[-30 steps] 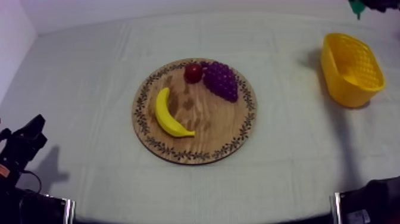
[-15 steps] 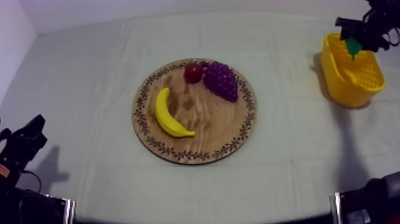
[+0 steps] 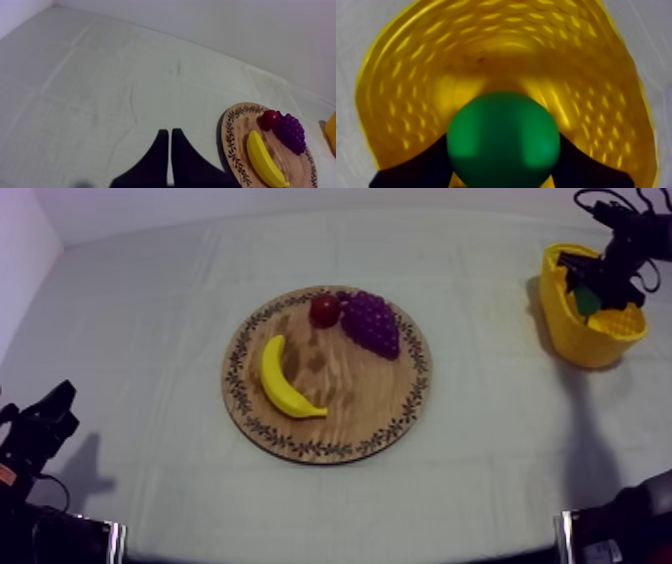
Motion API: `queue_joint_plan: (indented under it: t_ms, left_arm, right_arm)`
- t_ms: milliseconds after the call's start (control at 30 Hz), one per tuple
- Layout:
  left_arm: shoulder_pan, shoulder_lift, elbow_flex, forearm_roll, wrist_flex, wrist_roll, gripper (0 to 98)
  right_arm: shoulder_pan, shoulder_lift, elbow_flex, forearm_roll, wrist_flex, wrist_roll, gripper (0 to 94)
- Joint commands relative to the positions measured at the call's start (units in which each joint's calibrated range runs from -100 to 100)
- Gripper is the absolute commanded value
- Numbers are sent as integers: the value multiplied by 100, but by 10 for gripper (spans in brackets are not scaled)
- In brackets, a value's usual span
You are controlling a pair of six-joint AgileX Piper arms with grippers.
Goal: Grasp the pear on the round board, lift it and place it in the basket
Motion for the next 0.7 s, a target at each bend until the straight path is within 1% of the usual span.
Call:
queue_joint_plan:
  t_ms: [0, 100, 267, 333, 400, 467, 533, 600, 667]
  left_arm:
    - [1, 0, 2, -2, 1, 0, 1]
    - [1, 0, 2, -2, 1, 0, 1]
    - [1, 0, 2, -2, 1, 0, 1]
    - [1, 0, 2, -2, 1, 0, 1]
    - [1, 0, 2, -2, 1, -2, 1]
    - [1, 0, 2, -2, 1, -4, 1]
    - [1, 0, 2, -2, 1, -4, 1]
    - [1, 0, 2, -2, 1, -5, 1]
    - [1, 0, 2, -2, 1, -4, 1]
  right_arm:
    - [17, 17, 14, 83, 49, -161, 508]
    - [45, 29, 33, 176, 44, -281, 552]
    - [67, -12, 133, 491, -102, -630, 635]
    - [73, -44, 162, 555, -187, -683, 650]
    - [79, -88, 183, 540, -274, -642, 635]
    - [89, -149, 216, 510, -354, -631, 571]
    - [111, -252, 273, 465, -467, -643, 453]
    - [145, -424, 358, 325, -660, -542, 309]
    - [167, -653, 447, 96, -840, -344, 196]
